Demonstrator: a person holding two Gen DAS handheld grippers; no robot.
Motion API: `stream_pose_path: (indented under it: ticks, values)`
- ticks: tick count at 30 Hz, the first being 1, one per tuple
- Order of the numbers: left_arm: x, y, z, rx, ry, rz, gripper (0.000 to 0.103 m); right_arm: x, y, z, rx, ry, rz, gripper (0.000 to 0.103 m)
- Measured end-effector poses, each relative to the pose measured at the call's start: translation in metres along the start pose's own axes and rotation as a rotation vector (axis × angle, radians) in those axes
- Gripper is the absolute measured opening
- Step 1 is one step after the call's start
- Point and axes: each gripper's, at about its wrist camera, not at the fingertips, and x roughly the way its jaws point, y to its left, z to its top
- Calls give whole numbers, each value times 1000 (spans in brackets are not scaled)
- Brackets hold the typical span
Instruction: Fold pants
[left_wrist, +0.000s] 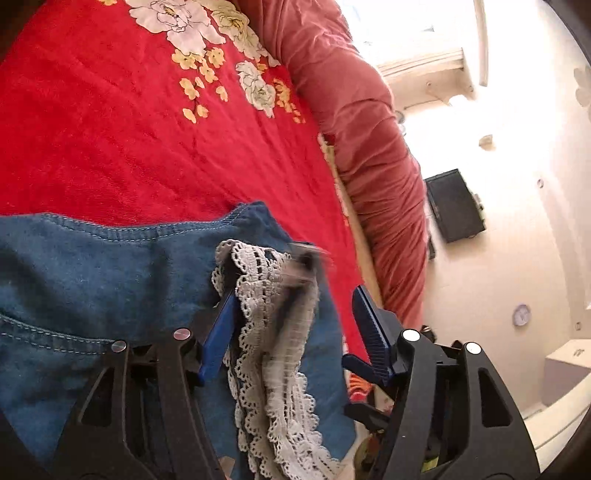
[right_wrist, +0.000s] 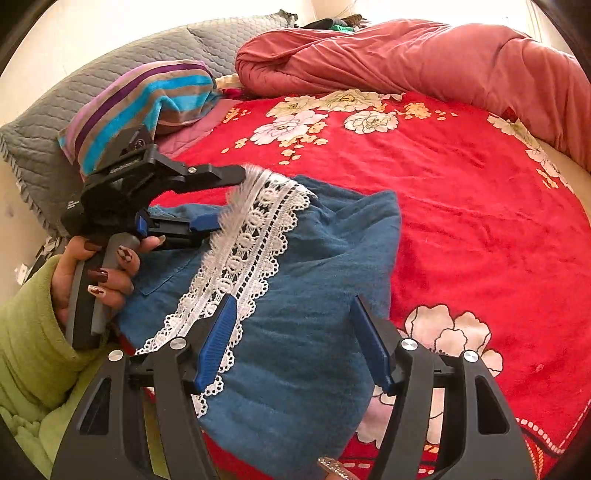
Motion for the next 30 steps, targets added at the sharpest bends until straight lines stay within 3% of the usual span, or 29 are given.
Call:
stream_pose_path:
  ticks: [3,5,6,7,15,18,23,26,30]
  values:
    - [9,-12,-1,53,5,68,53,0,-1,-1,5,-1,5,62]
    - [15,-16,-1,81,11,140,37,0,0,-1,6,-1,5,63]
    - [18,-17,-2,96,15,170,14,0,0,-1,5,0,5,63]
    - [21,-18,-2,106,21,186,6,0,0,-1,2,0,2,62]
    - [-7,-48,5,244,-66,224,7,-1,0,17,-31,-40,-26,63]
    - [4,-32,8,219,-15,301,8,10,1,21,-42,-16,-31,63]
    - [6,-11,3,183,7,329,12,25,7,13,-60,38,-40,63]
    - [1,-19,0,200,2,343,26,23,7,9,-65,46,-66,63]
    - [-5,-43,-14,314,-3,477,47,9,8,5,-69,30,-64,68]
